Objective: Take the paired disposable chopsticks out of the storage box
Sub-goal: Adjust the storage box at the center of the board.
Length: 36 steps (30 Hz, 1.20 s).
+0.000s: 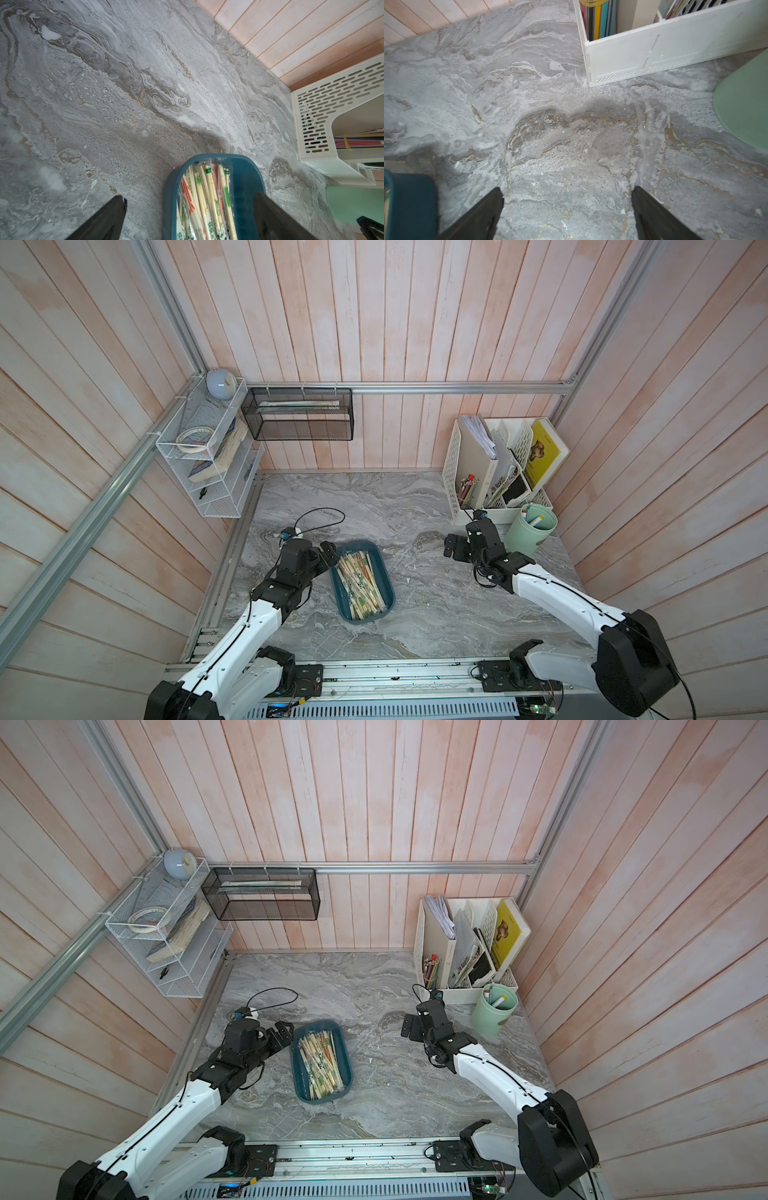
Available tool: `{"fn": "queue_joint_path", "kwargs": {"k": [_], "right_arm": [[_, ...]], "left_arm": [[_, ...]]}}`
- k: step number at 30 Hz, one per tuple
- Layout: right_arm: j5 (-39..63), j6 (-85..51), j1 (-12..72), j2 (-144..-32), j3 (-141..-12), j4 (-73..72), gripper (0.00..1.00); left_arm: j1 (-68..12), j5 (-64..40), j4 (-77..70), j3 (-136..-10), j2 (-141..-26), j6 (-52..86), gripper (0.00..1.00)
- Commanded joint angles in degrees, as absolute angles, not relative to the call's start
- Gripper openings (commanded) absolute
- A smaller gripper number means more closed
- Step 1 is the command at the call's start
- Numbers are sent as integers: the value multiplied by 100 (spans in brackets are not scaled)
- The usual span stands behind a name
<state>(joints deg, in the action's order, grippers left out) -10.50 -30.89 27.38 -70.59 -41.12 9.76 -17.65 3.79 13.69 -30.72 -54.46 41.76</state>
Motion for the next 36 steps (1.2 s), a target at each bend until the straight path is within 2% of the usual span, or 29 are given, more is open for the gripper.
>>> {"fn": "queue_joint_path", "kwargs": {"k": [1, 8, 18, 28, 31, 36], "right_arm": [[-175, -3182, 2718, -7049, -4202, 917, 98], [846, -3293, 2925, -7513, -4280, 815, 98], [1417, -3606, 3273, -8037, -4345, 418, 98], [1657, -3718, 3272, -8136, -4521, 341, 98], [1862, -3748, 3315, -8177, -4553, 335, 98], [2105, -3797, 3541, -8342, -4562, 390, 98]], "left_arm": [[-1837, 298, 1302, -2989, -5442, 4267, 100], [-2127, 168, 927, -2731, -5616, 4505, 100], [-2579, -27, -223, -2713, -6619, 4705, 100], [-2983, -398, -1185, -3704, -8018, 4594, 100], [-2999, -319, -939, -3848, -8014, 4465, 100], [-2997, 92, -526, -3457, -7371, 4377, 100]]}}
